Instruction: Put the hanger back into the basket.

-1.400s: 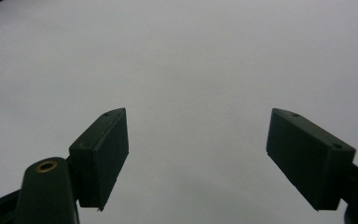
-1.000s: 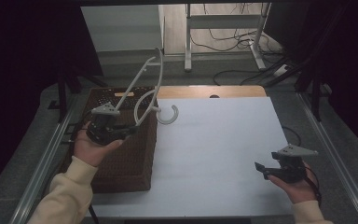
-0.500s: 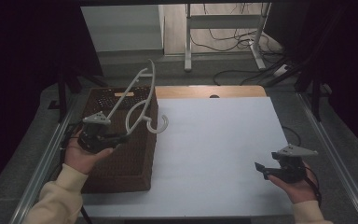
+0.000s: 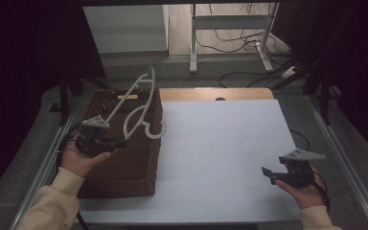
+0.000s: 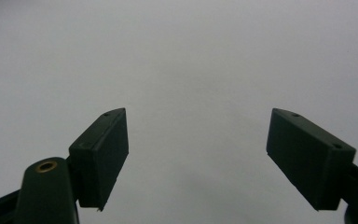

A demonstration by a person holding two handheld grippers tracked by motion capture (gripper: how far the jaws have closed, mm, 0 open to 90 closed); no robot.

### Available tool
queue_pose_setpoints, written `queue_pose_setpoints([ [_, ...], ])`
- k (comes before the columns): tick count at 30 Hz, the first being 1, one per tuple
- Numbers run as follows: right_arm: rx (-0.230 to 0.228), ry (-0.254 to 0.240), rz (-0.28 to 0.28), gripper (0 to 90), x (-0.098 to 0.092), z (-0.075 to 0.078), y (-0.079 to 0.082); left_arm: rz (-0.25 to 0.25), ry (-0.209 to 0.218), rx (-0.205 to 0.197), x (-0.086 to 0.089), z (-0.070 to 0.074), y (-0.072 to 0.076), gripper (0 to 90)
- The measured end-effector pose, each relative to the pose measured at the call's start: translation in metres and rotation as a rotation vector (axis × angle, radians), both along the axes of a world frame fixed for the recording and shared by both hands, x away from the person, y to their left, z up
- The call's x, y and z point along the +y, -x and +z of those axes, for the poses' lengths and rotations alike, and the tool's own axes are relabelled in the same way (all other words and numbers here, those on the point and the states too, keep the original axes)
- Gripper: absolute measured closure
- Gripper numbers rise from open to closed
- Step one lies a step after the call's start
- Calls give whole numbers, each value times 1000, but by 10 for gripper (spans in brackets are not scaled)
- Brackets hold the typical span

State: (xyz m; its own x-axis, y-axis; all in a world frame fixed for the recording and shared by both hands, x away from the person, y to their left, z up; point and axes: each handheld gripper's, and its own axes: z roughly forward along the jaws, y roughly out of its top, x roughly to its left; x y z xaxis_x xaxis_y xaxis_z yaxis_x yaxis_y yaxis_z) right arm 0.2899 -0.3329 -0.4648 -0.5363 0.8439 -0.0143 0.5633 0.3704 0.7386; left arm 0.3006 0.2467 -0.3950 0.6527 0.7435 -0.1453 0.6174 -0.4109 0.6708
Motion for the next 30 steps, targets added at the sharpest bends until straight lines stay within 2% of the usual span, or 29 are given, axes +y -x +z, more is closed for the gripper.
queue_pose_setpoints([
  [9,4,-1,-2,213,-1,0,0,-14,-14,31,2,-10,-12,813],
  [13,3,0,-1,213,-1,0,0,-22,-3,44,5,-14,-14,813],
  [19,5,1,-2,213,-1,-1,0,-30,0,83,10,-21,-15,812],
  [24,4,2,-2,213,0,-1,0,-40,-24,119,16,-31,-16,811],
  [30,6,4,-2,212,0,-1,0,-60,-28,137,21,-38,-14,811],
])
